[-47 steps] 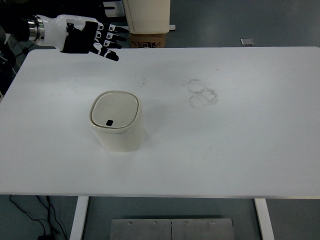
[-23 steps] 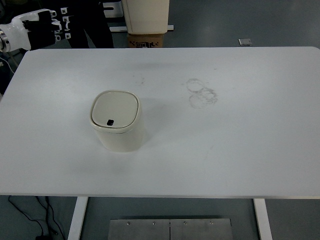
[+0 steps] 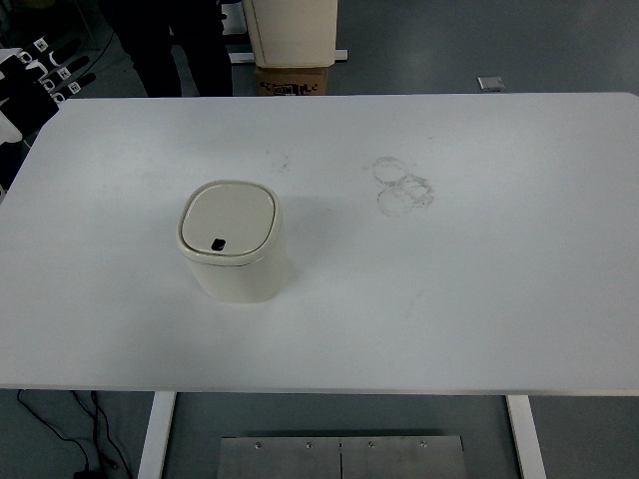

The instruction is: Close trash bin

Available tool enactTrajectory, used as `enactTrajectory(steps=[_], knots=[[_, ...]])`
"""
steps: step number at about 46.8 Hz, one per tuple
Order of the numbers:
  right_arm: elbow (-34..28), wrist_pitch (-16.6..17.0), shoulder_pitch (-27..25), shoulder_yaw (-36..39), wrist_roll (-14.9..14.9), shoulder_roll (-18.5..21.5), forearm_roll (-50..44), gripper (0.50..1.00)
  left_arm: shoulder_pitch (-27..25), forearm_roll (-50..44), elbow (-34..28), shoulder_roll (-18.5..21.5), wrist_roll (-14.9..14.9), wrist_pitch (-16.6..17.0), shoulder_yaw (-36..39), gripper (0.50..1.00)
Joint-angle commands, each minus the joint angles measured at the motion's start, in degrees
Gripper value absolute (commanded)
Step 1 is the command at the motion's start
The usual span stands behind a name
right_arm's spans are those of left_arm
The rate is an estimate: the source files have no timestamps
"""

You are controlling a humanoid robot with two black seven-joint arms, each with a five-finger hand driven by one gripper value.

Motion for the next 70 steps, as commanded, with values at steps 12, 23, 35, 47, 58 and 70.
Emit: enactTrajectory(steps=[12,23,35,47,58,70], knots=[[0.0,-0.02,0.06,-0.04,0.01,0.0,0.0,0.991,5.85,-0.2,3.59,-1.82,-0.16,-0.24,-5.15,1.0],[0.0,-0.02,-0.02,0.04,0.01,0.0,0.0,0.991,9.19,-0.47,3.68,-2.52,-2.1,-0.85,-10.43,1.0],[0.0,-0.02,-0.03,0.04,-0.08,0.0,0.0,0.991,10.77,-0.55,3.68,-2.52,-2.18,-2.25,-11.92,1.0],[0.0,0.07,-0.02,-0.04,0.01,0.0,0.0,0.991,12.71,-2.49,3.68,-2.61,-2.18,-3.22,-13.51,1.0],[0.0,-0.02,-0.03,0.04,0.01,0.0,0.0,0.991,13.41,-2.49,3.68,-2.61,-2.18,-3.31,-13.59,1.0],[0.0,-0.02,0.06,0.04,0.01,0.0,0.0,0.991,13.41,-2.4,3.68,-2.52,-2.18,-3.4,-13.59,1.0]])
